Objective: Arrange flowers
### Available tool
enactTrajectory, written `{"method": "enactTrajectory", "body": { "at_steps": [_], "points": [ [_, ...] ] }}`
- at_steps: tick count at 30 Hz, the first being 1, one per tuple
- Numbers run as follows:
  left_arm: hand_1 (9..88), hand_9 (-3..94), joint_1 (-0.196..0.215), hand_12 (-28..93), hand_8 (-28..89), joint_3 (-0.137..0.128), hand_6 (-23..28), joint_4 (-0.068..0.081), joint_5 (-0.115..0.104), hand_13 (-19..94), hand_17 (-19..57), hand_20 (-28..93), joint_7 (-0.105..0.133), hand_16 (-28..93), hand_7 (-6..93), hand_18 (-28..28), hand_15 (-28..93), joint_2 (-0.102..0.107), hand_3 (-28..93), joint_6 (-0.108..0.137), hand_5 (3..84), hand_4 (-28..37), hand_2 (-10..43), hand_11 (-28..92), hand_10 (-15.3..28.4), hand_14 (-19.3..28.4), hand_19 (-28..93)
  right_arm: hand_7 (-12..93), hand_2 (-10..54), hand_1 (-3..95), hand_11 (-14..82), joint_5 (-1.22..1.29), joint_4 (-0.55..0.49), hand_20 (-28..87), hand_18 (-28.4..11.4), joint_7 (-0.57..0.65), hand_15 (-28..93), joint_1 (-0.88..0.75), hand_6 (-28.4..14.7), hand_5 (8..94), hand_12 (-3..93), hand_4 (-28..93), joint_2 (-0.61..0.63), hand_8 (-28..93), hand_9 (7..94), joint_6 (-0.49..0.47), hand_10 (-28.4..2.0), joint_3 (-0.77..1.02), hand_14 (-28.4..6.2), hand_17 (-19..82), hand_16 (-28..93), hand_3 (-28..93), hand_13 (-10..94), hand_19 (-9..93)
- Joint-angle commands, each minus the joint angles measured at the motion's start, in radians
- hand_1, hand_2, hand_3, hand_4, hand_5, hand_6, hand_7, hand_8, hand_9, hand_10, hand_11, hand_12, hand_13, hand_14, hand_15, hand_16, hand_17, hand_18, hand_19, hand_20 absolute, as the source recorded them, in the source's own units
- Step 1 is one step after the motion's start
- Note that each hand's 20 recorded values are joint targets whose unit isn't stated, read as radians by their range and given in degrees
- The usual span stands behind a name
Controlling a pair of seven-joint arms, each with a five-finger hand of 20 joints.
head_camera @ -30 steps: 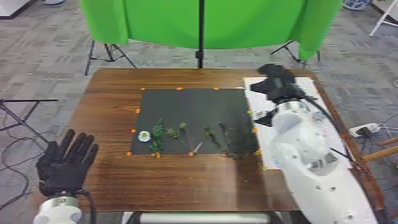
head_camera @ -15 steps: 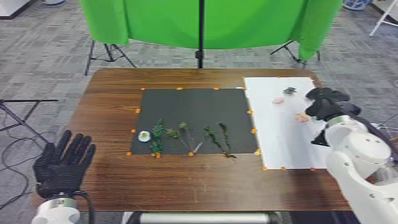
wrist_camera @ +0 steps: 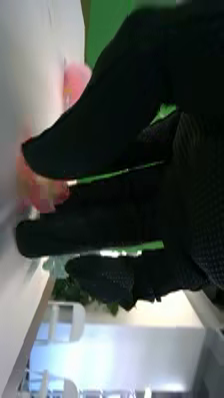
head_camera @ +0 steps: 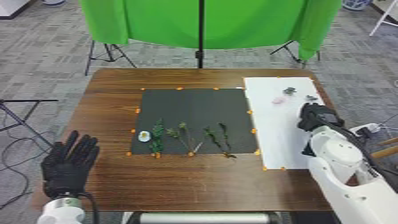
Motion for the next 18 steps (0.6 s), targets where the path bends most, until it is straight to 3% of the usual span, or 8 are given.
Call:
{"method": "enactTrajectory", "body": {
  "at_steps": [1, 2, 5, 9, 12, 14, 18],
  "points": [
    [26.6, 42.2, 0.004, 12, -11, 0.003, 9.0, 0.024, 0.040, 32, -6.0, 13, -0.042, -7, 11.2, 14.1, 41, -0.004, 80, -0.083, 42.6, -28.3, 14.4, 25, 16.8, 16.8, 35, 43, -9.5, 64.6, 20.1, -0.014, 0.041, 38, -19.6, -0.032, 37, -0.043, -1.0, 65.5, 37.4, -28, -0.023, -6, 71.8, 0.050, -11.5, -0.009, -5.5, 38, 38, 65, 70, 84],
    [26.5, 41.9, 0.003, 12, -11, 0.000, 9.0, 0.024, 0.030, 32, -6.1, 13, -0.041, -7, 11.1, 14.1, 40, -0.004, 79, -0.097, 42.5, -28.3, 14.4, 25, 16.7, 16.8, 35, 46, -9.5, 64.8, 19.1, -0.014, 0.045, 38, -19.7, -0.032, 37, -0.044, -1.0, 65.9, 40.2, -28, -0.022, -5, 73.8, 0.065, -11.1, -0.017, -5.3, 39, 38, 65, 71, 84],
    [26.3, 41.5, -0.006, 12, -10, 0.003, 8.9, 0.023, 0.012, 31, -6.2, 13, -0.034, -7, 10.8, 14.1, 40, 0.002, 79, -0.104, 42.0, -28.3, 14.4, 24, 16.6, 16.8, 35, 50, -9.5, 65.8, 21.3, -0.009, 0.039, 39, -20.9, -0.038, 40, -0.046, -0.6, 70.1, 43.0, -28, -0.022, -3, 78.5, 0.110, -11.1, -0.029, -5.4, 39, 40, 63, 74, 86],
    [26.2, 41.2, 0.004, 12, -10, -0.007, 8.8, 0.012, -0.004, 31, -6.3, 13, -0.011, -6, 10.6, 14.1, 39, 0.020, 79, -0.103, 41.9, -28.3, 14.2, 24, 16.6, 16.9, 35, 50, -9.5, 64.7, 19.5, 0.000, -0.039, 40, -21.9, -0.039, 41, 0.004, -0.4, 72.6, 44.4, -28, -0.041, -1, 81.8, 0.150, -11.2, -0.071, -5.5, 39, 42, 67, 76, 88],
    [26.2, 41.1, 0.009, 12, -10, -0.015, 8.8, 0.008, -0.015, 31, -6.3, 13, 0.000, -6, 10.6, 14.1, 39, 0.018, 79, -0.093, 41.8, -28.3, 14.2, 24, 16.6, 16.9, 35, 50, -9.5, 64.1, 19.3, -0.035, -0.105, 41, -22.3, -0.098, 41, 0.085, -0.6, 73.5, 43.9, -28, -0.056, 0, 82.0, 0.192, -11.2, -0.151, -5.4, 38, 42, 70, 76, 89],
    [26.2, 41.2, 0.007, 12, -10, -0.016, 8.8, 0.009, -0.026, 31, -6.3, 13, 0.001, -6, 10.3, 14.1, 39, 0.021, 79, -0.097, 41.7, -28.3, 14.2, 24, 16.6, 16.9, 35, 50, -9.5, 63.9, 19.2, -0.010, -0.135, 41, -22.4, -0.154, 42, 0.157, -0.6, 73.5, 44.1, -28, -0.078, 1, 81.9, 0.164, -11.3, -0.210, -5.4, 38, 42, 71, 76, 89],
    [26.2, 41.3, 0.009, 12, -10, -0.017, 8.8, 0.007, -0.030, 31, -6.1, 13, 0.007, -6, 10.1, 14.0, 39, 0.021, 79, -0.091, 41.8, -28.3, 14.2, 24, 16.6, 16.9, 35, 49, -9.5, 63.7, 18.5, -0.003, -0.097, 41, -22.2, -0.246, 42, 0.318, -0.5, 73.3, 44.3, -28, -0.153, 2, 82.0, 0.156, -11.5, -0.361, -5.8, 38, 42, 72, 75, 90]
  ]
}}
